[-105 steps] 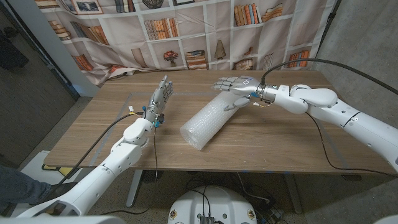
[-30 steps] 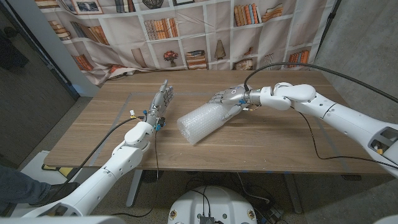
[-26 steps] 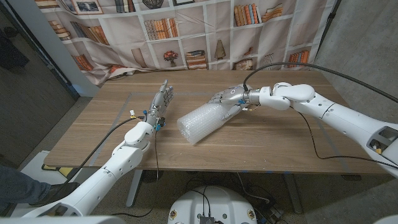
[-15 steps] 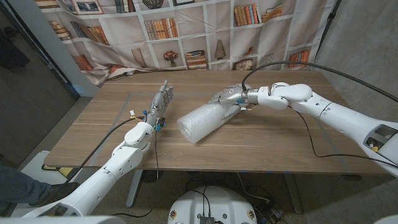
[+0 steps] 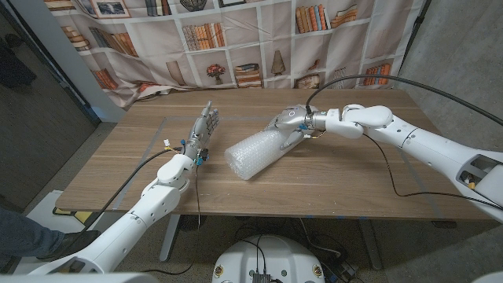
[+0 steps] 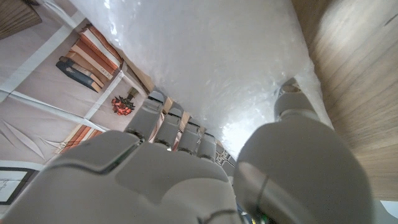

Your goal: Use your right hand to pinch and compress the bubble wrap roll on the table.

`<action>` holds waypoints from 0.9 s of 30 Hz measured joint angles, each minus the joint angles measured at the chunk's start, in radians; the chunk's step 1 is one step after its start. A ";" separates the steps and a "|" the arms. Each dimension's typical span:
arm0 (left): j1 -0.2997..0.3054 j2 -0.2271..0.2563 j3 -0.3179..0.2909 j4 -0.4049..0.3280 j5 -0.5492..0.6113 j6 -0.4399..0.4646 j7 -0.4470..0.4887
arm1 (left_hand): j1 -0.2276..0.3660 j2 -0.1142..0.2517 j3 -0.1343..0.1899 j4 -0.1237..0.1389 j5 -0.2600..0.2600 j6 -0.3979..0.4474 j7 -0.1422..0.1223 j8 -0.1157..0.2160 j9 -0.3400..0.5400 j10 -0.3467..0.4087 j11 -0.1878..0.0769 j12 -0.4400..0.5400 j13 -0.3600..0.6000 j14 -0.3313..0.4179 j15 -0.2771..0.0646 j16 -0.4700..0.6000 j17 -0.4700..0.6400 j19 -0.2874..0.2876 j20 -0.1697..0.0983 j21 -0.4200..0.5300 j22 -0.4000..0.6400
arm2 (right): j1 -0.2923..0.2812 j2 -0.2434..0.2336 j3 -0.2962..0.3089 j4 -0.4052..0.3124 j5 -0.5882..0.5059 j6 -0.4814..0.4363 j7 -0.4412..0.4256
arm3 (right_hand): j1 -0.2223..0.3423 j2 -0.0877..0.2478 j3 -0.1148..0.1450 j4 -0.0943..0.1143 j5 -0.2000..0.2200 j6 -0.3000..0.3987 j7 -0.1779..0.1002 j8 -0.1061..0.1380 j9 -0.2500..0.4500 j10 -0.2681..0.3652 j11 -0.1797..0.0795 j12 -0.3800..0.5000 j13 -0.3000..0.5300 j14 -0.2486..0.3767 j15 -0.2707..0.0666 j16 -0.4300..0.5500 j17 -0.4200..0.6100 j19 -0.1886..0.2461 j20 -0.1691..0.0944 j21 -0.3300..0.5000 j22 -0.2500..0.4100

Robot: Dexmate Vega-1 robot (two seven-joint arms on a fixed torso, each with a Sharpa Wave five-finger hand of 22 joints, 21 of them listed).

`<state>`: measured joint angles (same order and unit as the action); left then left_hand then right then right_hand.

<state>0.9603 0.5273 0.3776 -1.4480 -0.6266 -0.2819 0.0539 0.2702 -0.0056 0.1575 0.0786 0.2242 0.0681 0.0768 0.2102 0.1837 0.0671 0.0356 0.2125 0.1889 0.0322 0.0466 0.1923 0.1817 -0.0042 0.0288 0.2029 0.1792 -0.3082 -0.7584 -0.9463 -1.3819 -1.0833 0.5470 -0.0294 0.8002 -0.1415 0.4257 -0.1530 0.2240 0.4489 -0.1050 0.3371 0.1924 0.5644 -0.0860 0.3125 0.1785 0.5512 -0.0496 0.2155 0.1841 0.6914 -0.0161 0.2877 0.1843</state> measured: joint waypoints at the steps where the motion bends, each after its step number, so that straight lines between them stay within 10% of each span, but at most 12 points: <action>1: -0.001 0.000 0.000 0.000 0.000 0.000 0.000 | 0.001 0.001 0.000 0.000 0.000 0.000 0.000 0.000 0.000 0.000 0.000 0.000 0.000 0.000 0.000 0.000 0.000 0.000 0.000 0.000 0.000 | 0.000 0.000 -0.001 0.002 -0.001 0.001 -0.009 | 0.003 -0.003 0.010 -0.002 -0.003 0.006 0.001 0.000 0.000 0.010 0.003 0.003 -0.001 0.018 -0.001 0.000 0.000 0.012 -0.003 0.002 0.001; 19: -0.006 0.000 0.004 0.003 -0.003 0.015 -0.004 | 0.001 0.001 -0.008 0.000 0.000 0.000 0.000 0.000 0.000 0.006 0.006 0.000 0.000 0.000 0.000 0.000 0.000 -0.004 0.004 0.000 0.000 | 0.004 -0.006 -0.005 0.013 -0.009 0.019 -0.141 | 0.021 -0.021 0.034 -0.007 -0.043 0.116 0.040 0.046 0.000 0.159 0.027 0.003 -0.005 0.146 -0.015 0.000 0.011 0.059 -0.016 0.036 0.019; 27: -0.010 0.000 0.004 0.005 -0.004 0.019 -0.004 | 0.001 0.001 -0.008 0.000 0.000 0.000 0.000 0.000 0.000 0.006 0.006 0.000 0.000 0.000 0.000 0.000 0.002 -0.004 0.004 0.000 0.000 | 0.004 -0.008 -0.001 0.013 -0.009 0.027 -0.176 | 0.019 -0.019 0.032 -0.005 -0.051 0.181 0.066 0.048 0.001 0.221 0.028 0.015 -0.004 0.216 -0.033 0.000 0.006 0.139 -0.082 0.065 0.028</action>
<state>0.9507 0.5275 0.3821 -1.4425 -0.6305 -0.2628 0.0500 0.2710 -0.0047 0.1491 0.0788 0.2243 0.0680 0.0768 0.2102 0.1836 0.0727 0.0412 0.2125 0.1887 0.0321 0.0466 0.1923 0.1841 -0.0077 0.0324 0.2029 0.1791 -0.3038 -0.7660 -0.9475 -1.3693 -1.0922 0.5738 -0.2051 0.8194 -0.1607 0.4579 -0.1583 0.1731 0.6297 -0.0392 0.3856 0.1934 0.7852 -0.0578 0.3276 0.1747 0.7674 -0.0825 0.2155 0.1905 0.8309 -0.0984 0.3532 0.2121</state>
